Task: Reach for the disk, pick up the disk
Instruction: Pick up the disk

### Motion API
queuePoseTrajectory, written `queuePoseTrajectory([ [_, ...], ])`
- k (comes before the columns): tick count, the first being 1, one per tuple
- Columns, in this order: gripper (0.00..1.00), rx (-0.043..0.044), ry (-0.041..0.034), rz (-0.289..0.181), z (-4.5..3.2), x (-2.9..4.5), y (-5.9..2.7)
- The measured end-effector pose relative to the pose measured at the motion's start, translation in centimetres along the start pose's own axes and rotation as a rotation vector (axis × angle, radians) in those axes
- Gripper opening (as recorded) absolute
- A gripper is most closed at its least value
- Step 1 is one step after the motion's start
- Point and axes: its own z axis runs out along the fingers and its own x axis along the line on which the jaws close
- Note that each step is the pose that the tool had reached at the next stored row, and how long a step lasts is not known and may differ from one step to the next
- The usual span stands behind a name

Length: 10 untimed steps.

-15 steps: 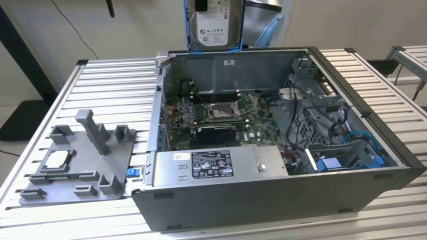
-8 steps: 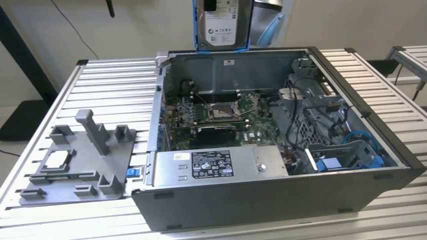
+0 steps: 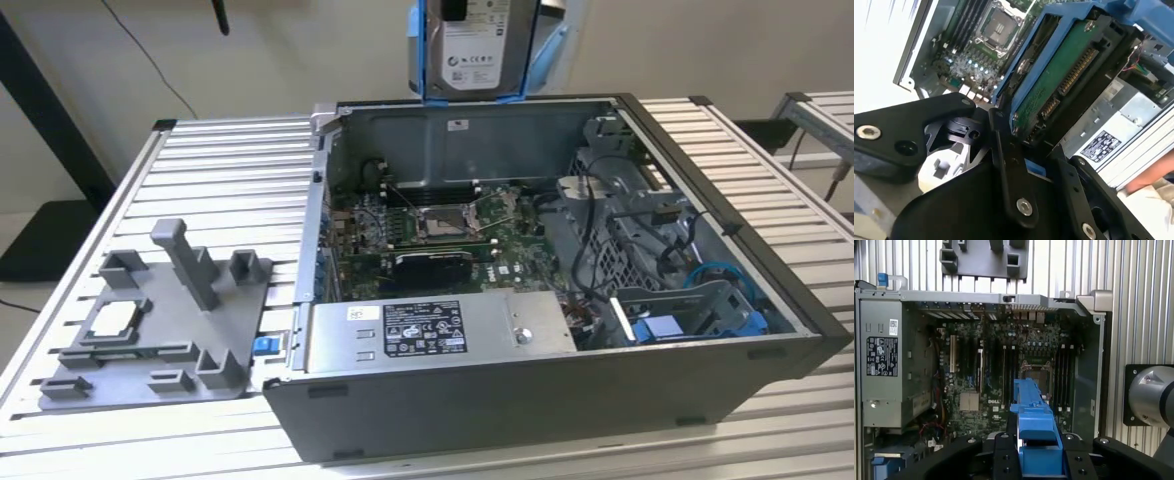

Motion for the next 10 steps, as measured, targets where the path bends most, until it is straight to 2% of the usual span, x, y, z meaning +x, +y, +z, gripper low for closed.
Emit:
queuePoseTrajectory([
  [10, 0.0, 0.0, 0.0, 0.0, -0.05, 0.0, -3.18],
])
